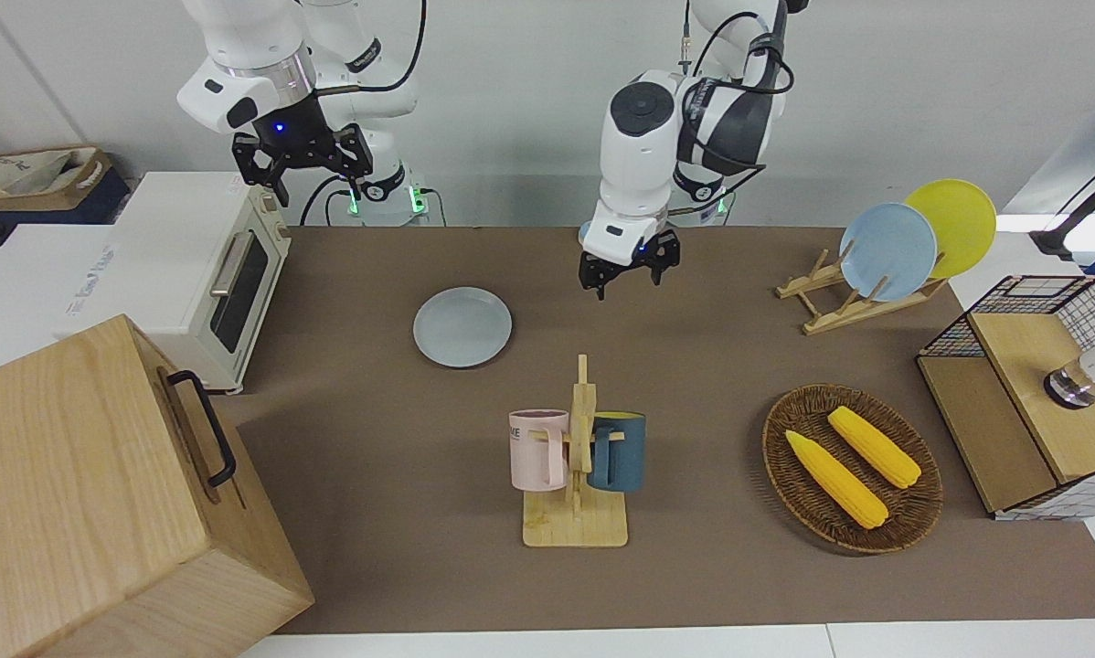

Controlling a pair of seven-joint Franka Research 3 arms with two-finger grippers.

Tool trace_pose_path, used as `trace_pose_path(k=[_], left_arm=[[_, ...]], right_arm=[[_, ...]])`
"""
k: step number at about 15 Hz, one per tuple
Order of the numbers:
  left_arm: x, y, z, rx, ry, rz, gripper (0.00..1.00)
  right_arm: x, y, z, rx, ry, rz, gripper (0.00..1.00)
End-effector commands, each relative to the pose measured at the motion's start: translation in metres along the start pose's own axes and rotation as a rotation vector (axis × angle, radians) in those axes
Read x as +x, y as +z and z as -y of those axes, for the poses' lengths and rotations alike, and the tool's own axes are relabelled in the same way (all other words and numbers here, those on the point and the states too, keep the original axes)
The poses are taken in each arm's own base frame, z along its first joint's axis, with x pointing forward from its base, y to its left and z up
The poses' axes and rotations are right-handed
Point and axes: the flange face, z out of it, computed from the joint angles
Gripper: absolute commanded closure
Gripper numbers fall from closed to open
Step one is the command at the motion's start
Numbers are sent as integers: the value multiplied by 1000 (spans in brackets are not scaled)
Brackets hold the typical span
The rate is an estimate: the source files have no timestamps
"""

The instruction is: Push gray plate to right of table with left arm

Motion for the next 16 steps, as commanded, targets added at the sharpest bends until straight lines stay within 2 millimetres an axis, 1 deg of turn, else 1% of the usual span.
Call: trace_pose_path(k=[1,3,4,5,8,10,12,16], left_arm=[[28,-28,51,-5,38,-2,2],[52,-41,107,-20,53,-12,2],[64,-42,131,-25,74,-14,2],[70,-47,151,-27,84,-21,2],[90,-46,214,-30,167,-14,15],[104,-42,263,-32,244,-10,13],[108,-39,277,-33,283,-7,13],[107,-31,271,-34,293,6,13]], right_arm=[[-3,-4,-1,10,6,4,17],[-3,-4,-1,10,6,4,17],[-3,-4,-1,10,4,4,17],[-3,-4,-2,10,6,4,17],[-3,-4,-2,10,6,4,17],[-3,-4,-2,10,6,4,17],[-3,-4,-2,10,6,4,17],[-3,-4,-2,10,6,4,17]])
